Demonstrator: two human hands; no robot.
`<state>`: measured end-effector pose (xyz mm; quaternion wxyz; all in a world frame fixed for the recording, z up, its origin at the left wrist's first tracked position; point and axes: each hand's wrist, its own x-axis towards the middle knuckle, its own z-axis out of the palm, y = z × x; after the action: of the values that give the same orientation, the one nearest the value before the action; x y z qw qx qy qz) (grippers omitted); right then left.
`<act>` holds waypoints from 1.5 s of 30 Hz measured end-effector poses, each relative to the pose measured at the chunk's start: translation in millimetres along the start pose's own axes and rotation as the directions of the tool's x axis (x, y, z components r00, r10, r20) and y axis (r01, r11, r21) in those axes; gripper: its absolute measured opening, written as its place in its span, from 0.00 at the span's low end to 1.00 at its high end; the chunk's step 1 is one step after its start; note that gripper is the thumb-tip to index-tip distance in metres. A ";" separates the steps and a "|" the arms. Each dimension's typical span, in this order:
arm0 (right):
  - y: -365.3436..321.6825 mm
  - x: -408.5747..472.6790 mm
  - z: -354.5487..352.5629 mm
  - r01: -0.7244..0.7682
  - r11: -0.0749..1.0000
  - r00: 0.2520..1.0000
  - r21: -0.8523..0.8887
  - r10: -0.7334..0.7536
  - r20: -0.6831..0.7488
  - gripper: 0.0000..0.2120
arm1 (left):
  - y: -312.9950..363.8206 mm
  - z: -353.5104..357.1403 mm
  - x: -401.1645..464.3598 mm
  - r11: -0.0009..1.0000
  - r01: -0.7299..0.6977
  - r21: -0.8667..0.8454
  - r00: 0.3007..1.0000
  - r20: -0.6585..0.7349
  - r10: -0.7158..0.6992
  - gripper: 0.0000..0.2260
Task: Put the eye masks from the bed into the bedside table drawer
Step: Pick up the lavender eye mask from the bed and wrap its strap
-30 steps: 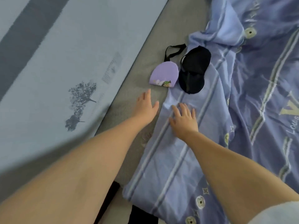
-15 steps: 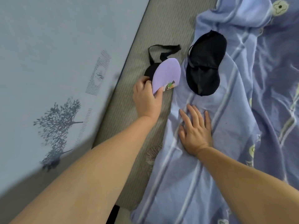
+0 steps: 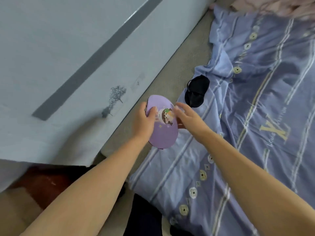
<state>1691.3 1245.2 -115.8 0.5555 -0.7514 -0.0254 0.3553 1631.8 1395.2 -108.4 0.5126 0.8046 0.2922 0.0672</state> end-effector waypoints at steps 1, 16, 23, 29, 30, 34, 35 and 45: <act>-7.5 -27.7 1.4 0.059 0.997 0.998 -0.045 -0.059 0.019 0.24 | 10.9 -3.3 -22.7 0.999 -0.002 -0.051 1.000 -0.016 0.001 0.08; -47.2 -278.5 8.6 0.554 0.575 0.824 -0.602 -0.481 0.299 0.09 | 49.2 -93.5 -285.7 0.931 -0.317 0.183 0.940 -0.072 0.334 0.06; -44.5 -333.1 62.0 0.291 0.956 0.893 -0.027 -0.261 0.367 0.17 | 47.5 -151.5 -370.6 0.875 -0.018 -0.484 0.995 0.079 0.064 0.09; -26.9 -388.6 150.6 0.204 0.947 0.906 0.248 -0.279 0.319 0.13 | 4.2 -194.8 -465.4 0.887 0.139 -0.440 0.954 0.299 -0.002 0.18; -22.6 -397.1 163.5 0.217 0.946 0.909 0.241 -0.286 0.303 0.13 | -3.0 -199.2 -477.0 0.913 0.118 -0.391 0.962 0.273 -0.007 0.13; -5.5 -424.7 197.9 0.234 0.937 0.861 0.258 -0.324 0.393 0.17 | -19.4 -223.7 -509.9 0.930 0.051 -0.363 0.994 0.104 -0.014 0.10; -2.6 -430.3 202.5 0.220 0.937 0.831 0.270 -0.325 0.451 0.17 | -23.5 -230.5 -515.6 0.919 0.067 -0.388 0.993 0.112 -0.025 0.08; -7.4 -451.3 212.5 0.576 0.815 0.792 -0.055 -0.540 0.285 0.02 | -22.8 -272.4 -534.1 0.225 0.346 -0.911 0.936 0.319 -0.149 0.15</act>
<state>1237.7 1226.2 91.0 0.5737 -0.6946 -0.3427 0.2663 1073.5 1328.2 101.0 0.9178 0.2766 0.2732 0.0808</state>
